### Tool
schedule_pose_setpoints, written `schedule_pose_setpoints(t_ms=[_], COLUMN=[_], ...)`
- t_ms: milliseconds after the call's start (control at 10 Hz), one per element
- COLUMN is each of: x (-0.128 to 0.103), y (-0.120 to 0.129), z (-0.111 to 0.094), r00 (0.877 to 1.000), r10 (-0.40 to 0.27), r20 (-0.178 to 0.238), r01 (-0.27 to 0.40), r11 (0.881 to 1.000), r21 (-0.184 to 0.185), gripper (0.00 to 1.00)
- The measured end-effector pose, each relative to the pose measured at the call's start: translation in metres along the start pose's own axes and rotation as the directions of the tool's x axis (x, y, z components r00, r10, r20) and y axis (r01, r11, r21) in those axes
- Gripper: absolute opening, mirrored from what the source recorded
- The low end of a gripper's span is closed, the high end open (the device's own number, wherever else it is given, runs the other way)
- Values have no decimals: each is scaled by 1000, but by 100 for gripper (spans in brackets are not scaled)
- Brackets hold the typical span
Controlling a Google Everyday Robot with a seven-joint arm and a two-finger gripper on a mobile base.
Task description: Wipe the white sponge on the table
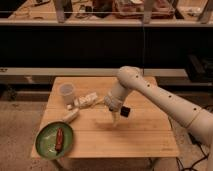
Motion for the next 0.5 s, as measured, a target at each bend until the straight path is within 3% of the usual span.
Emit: schedule_pose_setpoints(t_ms=[500], x=[2], y=[-1], z=[-1], r00=[1000], r10=[7], r20=[-6], r01=[-7], r11=[1000], r21=[6], gripper=[80])
